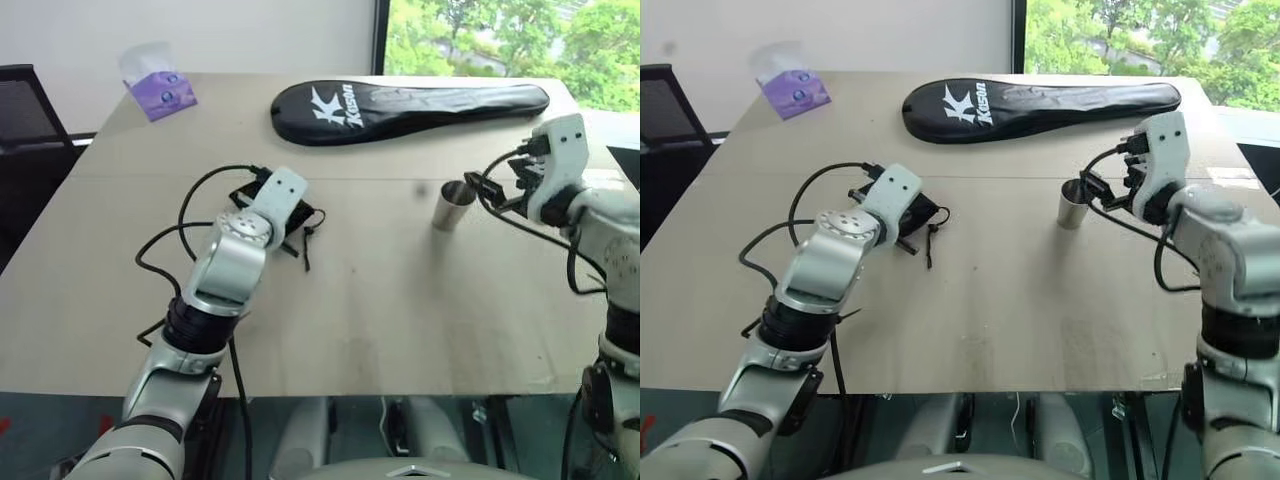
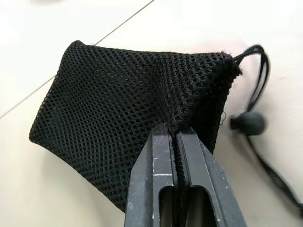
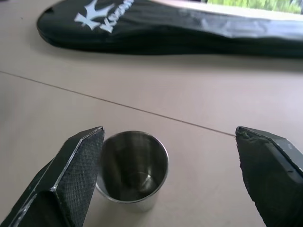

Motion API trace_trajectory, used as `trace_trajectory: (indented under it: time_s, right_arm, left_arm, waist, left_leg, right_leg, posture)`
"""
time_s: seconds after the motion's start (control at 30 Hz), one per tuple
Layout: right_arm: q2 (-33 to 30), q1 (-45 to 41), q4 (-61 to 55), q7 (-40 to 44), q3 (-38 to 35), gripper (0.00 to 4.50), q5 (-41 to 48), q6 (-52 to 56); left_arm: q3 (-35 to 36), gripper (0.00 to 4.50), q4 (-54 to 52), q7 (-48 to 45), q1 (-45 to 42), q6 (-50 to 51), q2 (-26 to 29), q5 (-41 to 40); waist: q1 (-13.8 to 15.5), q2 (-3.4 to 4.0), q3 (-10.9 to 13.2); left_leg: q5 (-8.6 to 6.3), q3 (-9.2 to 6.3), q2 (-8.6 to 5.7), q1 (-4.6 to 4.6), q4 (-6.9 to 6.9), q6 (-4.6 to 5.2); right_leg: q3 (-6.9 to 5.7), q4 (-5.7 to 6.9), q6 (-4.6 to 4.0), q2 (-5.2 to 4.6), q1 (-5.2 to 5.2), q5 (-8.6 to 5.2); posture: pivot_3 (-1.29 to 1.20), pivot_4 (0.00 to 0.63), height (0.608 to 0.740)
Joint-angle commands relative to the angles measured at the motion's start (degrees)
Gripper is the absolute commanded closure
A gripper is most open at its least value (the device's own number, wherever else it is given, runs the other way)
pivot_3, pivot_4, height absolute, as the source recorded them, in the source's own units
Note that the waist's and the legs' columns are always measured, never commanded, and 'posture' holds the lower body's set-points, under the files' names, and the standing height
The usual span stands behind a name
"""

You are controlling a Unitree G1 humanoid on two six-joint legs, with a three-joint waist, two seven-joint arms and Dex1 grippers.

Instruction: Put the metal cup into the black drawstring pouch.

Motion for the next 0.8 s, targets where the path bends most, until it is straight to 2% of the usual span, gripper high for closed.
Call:
trace_trajectory:
  time_s: [0.03, 0.1, 0.2, 0.37, 0.43, 0.47, 0.57, 0.67, 0.73, 0.8]
  right_arm:
    - [-3.00, -6.21, 9.80, 5.81, 5.65, 0.00, -1.26, 1.65]
    - [-3.97, -8.40, 14.89, 8.71, 8.90, 0.00, -2.61, 0.15]
    - [-4.73, -11.21, 21.81, 12.30, 13.41, 0.66, -5.58, -3.52]
    - [-5.42, -14.18, 27.40, 18.51, 17.92, 3.02, -9.08, -8.17]
    - [-6.08, -13.75, 26.35, 19.86, 17.83, 4.13, -9.45, -8.37]
    - [-6.55, -13.32, 25.05, 20.25, 17.01, 4.38, -9.16, -7.99]
    - [-8.56, -9.76, 16.43, 20.78, 12.27, 4.45, -6.21, -5.37]
    - [-7.97, -3.02, 3.56, 19.82, 3.57, 4.45, -0.08, 0.02]
    - [-5.86, 4.03, -7.17, 17.85, -2.31, 4.45, 3.26, 1.71]
    - [1.17, 13.50, -19.58, 14.92, -10.65, 4.45, 9.34, 2.86]
  left_arm:
    - [0.62, 4.45, -4.51, 2.52, 0.32, 1.70, -0.12, 0.53]
    - [0.67, 4.45, -5.29, 3.30, 0.37, 2.21, -0.29, 0.31]
    - [0.63, 4.50, -6.43, 3.88, 0.42, 2.86, -0.32, 0.06]
    - [0.16, 4.50, -7.71, 2.26, 0.27, 4.62, 1.85, -2.27]
    - [1.96, 4.50, -7.37, 0.35, -0.75, 7.41, 1.59, -5.09]
    - [2.90, 4.50, -7.16, -1.39, -1.38, 9.04, 1.50, -7.20]
    - [6.29, 4.50, -6.21, -7.04, -3.67, 14.36, 0.28, -14.22]
    - [8.59, 4.50, -2.96, -10.05, -4.72, 16.02, -0.10, -19.89]
    - [11.15, 4.50, 0.71, -11.27, -5.59, 16.02, -0.91, -24.52]
    - [16.24, 4.50, 9.15, -12.48, -8.67, 16.02, -3.78, -31.80]
  waist:
    - [-0.13, 0.01, 0.00]
    - [-0.16, 0.01, 0.00]
    - [-0.27, 0.01, 0.01]
    - [-0.28, 0.04, 0.03]
    - [-0.23, 0.04, 0.03]
    - [-0.23, 0.03, 0.03]
    - [-0.07, 0.04, 0.05]
    - [0.25, 0.04, 0.06]
    - [0.11, 0.05, 0.06]
    - [-0.08, 0.03, 0.05]
  left_leg:
    - [0.00, 0.00, 0.00, 0.00, 0.00, 0.00]
    - [0.00, 0.00, 0.02, 0.00, -0.04, 0.00]
    - [0.00, -0.01, 0.03, 0.00, -0.05, 0.00]
    - [0.00, 0.04, 0.03, 0.01, -0.04, 0.00]
    - [0.00, 0.01, 0.03, 0.01, -0.05, -0.01]
    - [0.00, 0.01, 0.03, 0.01, -0.05, -0.01]
    - [0.00, 0.00, 0.02, -0.01, 0.04, 0.00]
    - [0.00, -0.21, 0.02, -0.15, 0.08, -0.01]
    - [0.01, -0.24, 0.04, -0.21, 0.05, -0.05]
    - [0.07, -0.26, 0.05, -0.25, 0.02, -0.15]
  right_leg:
    - [0.00, 0.00, 0.00, 0.00, -0.01, 0.00]
    - [0.00, -0.01, 0.00, 0.00, -0.02, 0.00]
    - [0.00, -0.01, 0.00, -0.01, -0.02, 0.00]
    - [0.01, -0.01, 0.00, 0.01, -0.03, 0.00]
    - [0.00, -0.01, 0.00, 0.01, -0.03, 0.00]
    - [0.00, -0.02, 0.00, 0.01, -0.03, 0.00]
    - [-0.04, 0.00, 0.02, 0.00, -0.01, 0.01]
    - [-0.24, -0.02, 0.02, 0.00, -0.02, 0.01]
    - [-0.24, -0.06, 0.02, -0.05, -0.03, 0.00]
    - [-0.25, -0.10, 0.02, -0.14, -0.04, 0.00]
  posture:
    - [0.00, 0.150, 0.740]
    - [0.00, 0.150, 0.740]
    - [0.00, 0.150, 0.740]
    - [0.00, 0.150, 0.740]
    - [0.00, 0.150, 0.740]
    - [0.00, 0.150, 0.740]
    - [0.00, 0.150, 0.740]
    - [0.00, 0.150, 0.740]
    - [0.00, 0.150, 0.740]
    - [0.00, 0.150, 0.740]
